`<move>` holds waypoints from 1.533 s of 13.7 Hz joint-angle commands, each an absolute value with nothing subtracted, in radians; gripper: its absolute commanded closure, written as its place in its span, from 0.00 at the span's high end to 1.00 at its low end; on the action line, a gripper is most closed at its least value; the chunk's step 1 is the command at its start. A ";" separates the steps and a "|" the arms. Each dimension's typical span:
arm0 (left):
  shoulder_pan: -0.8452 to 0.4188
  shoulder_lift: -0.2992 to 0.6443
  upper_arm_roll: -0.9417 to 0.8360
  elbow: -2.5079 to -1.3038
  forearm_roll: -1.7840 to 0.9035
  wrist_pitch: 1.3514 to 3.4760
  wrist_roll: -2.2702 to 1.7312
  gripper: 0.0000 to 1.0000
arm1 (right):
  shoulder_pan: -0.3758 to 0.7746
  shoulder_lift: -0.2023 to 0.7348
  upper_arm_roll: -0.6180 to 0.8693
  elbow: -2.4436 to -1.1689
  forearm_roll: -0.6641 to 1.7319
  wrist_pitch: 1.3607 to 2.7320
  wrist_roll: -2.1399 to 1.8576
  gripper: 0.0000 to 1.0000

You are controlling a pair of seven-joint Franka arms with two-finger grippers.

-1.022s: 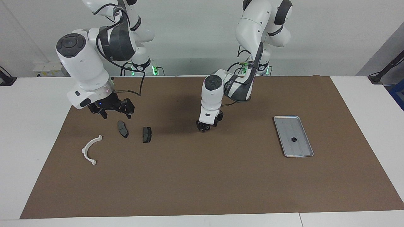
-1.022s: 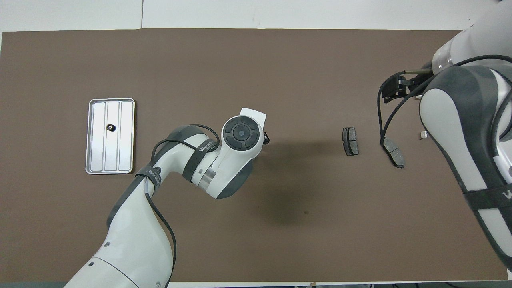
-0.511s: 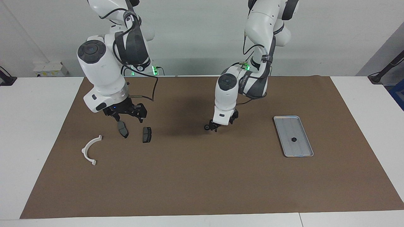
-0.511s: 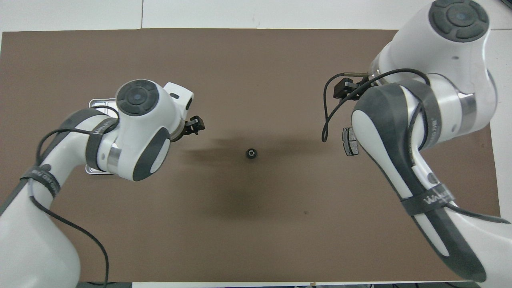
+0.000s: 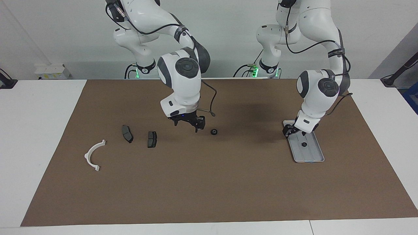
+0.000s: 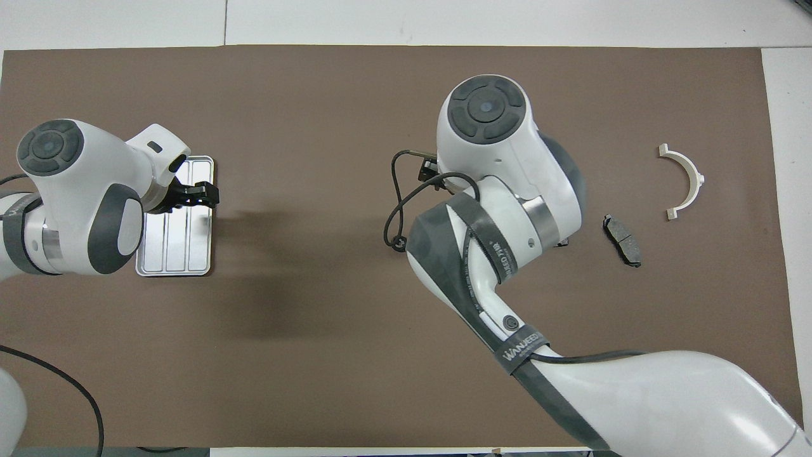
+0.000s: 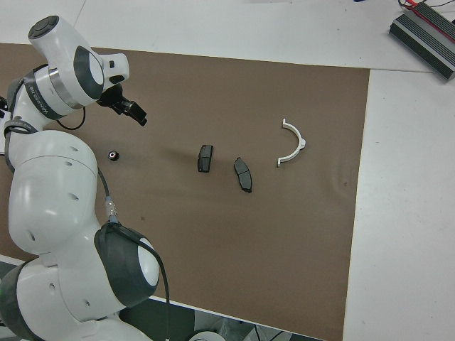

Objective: Place bearing gear from tray to pile

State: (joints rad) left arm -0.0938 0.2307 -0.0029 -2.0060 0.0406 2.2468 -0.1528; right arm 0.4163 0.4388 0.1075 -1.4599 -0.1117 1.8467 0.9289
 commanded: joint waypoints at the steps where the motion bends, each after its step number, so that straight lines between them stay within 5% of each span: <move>1: -0.064 0.261 -0.015 -2.028 0.043 2.335 -0.084 0.63 | 0.442 0.526 0.132 -1.356 -0.137 1.848 1.035 1.00; 10: 0.014 0.299 -0.015 -2.013 0.044 2.381 -0.022 0.58 | 0.443 0.641 0.250 -1.364 -0.133 1.947 1.137 0.99; 12: 0.014 0.301 -0.015 -2.022 0.043 2.401 -0.023 0.48 | 0.442 0.652 0.259 -1.373 -0.130 1.937 1.092 0.98; 21: 0.015 0.328 -0.015 -2.019 0.043 2.424 -0.025 0.47 | 0.431 0.693 0.264 -1.402 -0.184 1.950 1.069 0.96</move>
State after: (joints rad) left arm 0.0001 0.3186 -0.0050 -2.0178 0.0406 2.4010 -0.0368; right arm 0.4501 0.6771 0.2463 -1.3959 -0.1523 1.9435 1.0866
